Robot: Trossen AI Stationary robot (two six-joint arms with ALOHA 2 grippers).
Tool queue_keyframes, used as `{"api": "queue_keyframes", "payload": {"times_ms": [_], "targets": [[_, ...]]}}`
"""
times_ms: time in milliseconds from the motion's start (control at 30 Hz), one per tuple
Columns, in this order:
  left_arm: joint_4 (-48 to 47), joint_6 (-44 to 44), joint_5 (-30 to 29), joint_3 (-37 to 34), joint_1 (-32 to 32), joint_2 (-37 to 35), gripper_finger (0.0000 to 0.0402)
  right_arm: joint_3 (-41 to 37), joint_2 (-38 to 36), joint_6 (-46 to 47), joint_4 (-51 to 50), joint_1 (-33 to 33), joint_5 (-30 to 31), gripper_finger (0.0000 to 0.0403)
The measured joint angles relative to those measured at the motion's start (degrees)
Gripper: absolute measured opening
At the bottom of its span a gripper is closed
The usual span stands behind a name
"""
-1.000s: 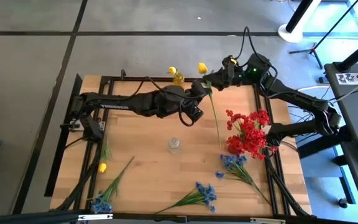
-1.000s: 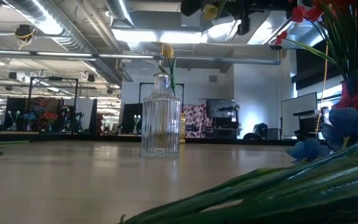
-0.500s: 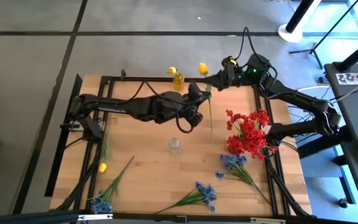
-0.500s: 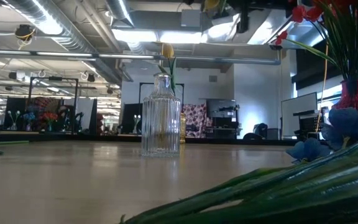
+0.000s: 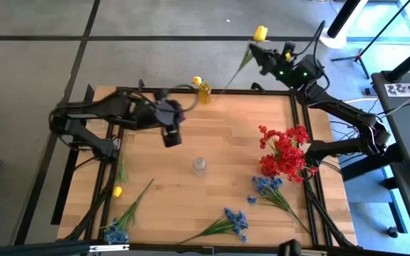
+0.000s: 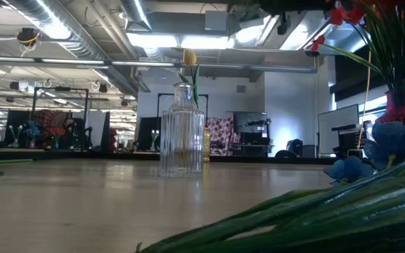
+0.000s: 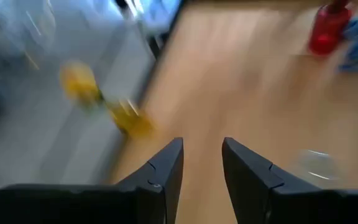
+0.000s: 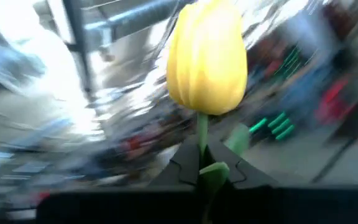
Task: Sort flowers into vase by color
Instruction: Put the bottom yellow tulip into the yellow vase
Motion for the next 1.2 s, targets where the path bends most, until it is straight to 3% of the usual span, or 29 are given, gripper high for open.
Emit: {"api": "queue_keyframes", "payload": {"times_ms": [167, 400, 633, 867, 1033, 1200], "targets": [[-4.9, -20.4, 3.8, -4.4, -2.1, -4.4, 0.0094, 0.0, 7.7, -15.5, 8.1, 2.2, 8.8, 0.0005], [-3.6, -32.4, 3.0, -14.8, -6.4, -10.2, 0.0075, 0.7, 19.0, -17.9, 22.9, 1.7, 15.7, 0.0005], [3.0, -39.2, 1.7, -25.2, -9.1, -14.6, 0.006, 7.5, 26.7, -16.2, 19.3, 1.2, 13.6, 0.0009], [3.0, -45.4, -2.1, -27.7, -8.8, -17.8, 0.0058, 8.9, 28.4, -16.9, 15.5, 1.1, 13.6, 0.0005], [0.8, -50.6, -3.0, -27.7, -4.8, -22.2, 0.0058, 8.9, 28.4, -21.0, 12.4, 1.2, 13.3, 0.0009], [-1.9, -50.7, 0.4, -27.7, 2.2, -25.9, 0.0075, 8.9, 28.9, -22.4, 11.1, 1.2, 13.3, 0.001]]}}
